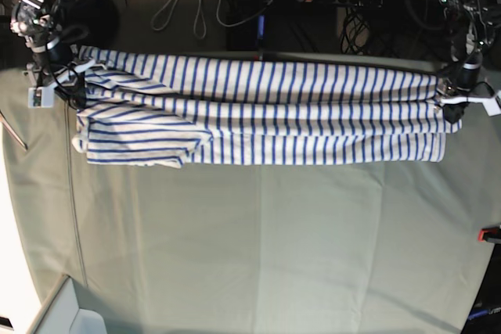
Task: Layout the t-shirt on the table in an organized manner, then fold the t-shirt properly
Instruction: 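Fold the held edge over toward the collar with both grippers, then hold the strip end with the right gripper and move the left gripper inward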
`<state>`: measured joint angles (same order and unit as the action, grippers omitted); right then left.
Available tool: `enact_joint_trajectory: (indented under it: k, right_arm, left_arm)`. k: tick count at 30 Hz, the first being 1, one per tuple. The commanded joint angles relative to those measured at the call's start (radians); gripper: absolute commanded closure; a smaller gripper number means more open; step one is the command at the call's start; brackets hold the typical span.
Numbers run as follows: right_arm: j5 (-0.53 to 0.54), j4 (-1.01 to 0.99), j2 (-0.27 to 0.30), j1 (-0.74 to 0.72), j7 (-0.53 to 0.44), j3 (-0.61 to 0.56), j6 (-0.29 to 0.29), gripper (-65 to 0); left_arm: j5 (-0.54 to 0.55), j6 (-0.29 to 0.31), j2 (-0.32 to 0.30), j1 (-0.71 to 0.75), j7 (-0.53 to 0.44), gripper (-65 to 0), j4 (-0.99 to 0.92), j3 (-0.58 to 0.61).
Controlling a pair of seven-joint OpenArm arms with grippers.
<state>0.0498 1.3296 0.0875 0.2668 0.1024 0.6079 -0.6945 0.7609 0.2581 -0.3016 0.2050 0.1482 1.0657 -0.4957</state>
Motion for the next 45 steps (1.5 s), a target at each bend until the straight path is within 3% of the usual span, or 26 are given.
enact_joint_trajectory:
  k: [1,15,17,20,23,26,29,33,37,41,45]
  right_arm:
    - [0.014,0.021,0.014,0.001,-0.025,0.011,-0.004,0.0]
    - [0.014,0.018,0.013,0.029,-0.023,0.002,-0.004,0.0]
    - [0.012,0.018,0.016,0.029,-0.02,0.002,-0.004,-3.2]
    - [0.012,0.02,0.018,0.03,-0.022,0.007,-0.004,-11.9]
    - [0.018,0.04,0.018,0.05,-0.023,0.01,-0.004,-19.6]
    - [0.023,0.118,0.01,0.076,-0.023,0.048,-0.004,-23.1]
    - [0.023,0.202,-0.038,0.081,-0.023,0.097,-0.004,-23.7]
    - [0.02,0.298,-0.087,0.076,-0.016,0.114,-0.004,-24.0]
    - [0.015,0.342,-0.127,0.076,-0.014,0.054,-0.004,-24.2]
    - [0.012,0.324,-0.133,0.076,-0.013,-0.036,-0.004,-24.2]
    - [0.012,0.227,-0.139,0.052,-0.014,-0.055,-0.004,-24.2]
  left_arm:
    - [0.006,0.005,-0.018,-0.002,-0.028,-0.1,0.011,-0.005]
    - [0.006,0.005,-0.02,-0.028,-0.026,-0.1,0.005,0.006]
    - [0.006,0.005,-0.028,-0.026,-0.026,-0.3,0.005,0.035]
    - [0.006,0.005,-0.029,-0.023,-0.026,-7.0,0.005,0.053]
    - [0.007,0.004,-0.024,-0.022,-0.026,-20.4,0.005,0.052]
    - [0.013,0.004,-0.021,-0.012,-0.026,-30.3,0.012,0.05]
    - [0.015,0.004,-0.024,0.024,-0.026,-36.5,0.057,0.05]
    - [0.015,0.004,-0.028,0.05,-0.028,-40.3,0.115,0.048]
    - [0.013,0.004,-0.028,0.041,-0.028,-40.5,0.109,0.048]
    - [0.007,0.004,-0.026,0.018,-0.028,-40.5,0.081,0.05]
    - [0.006,0.004,-0.026,-0.003,-0.028,-40.3,-0.008,0.055]
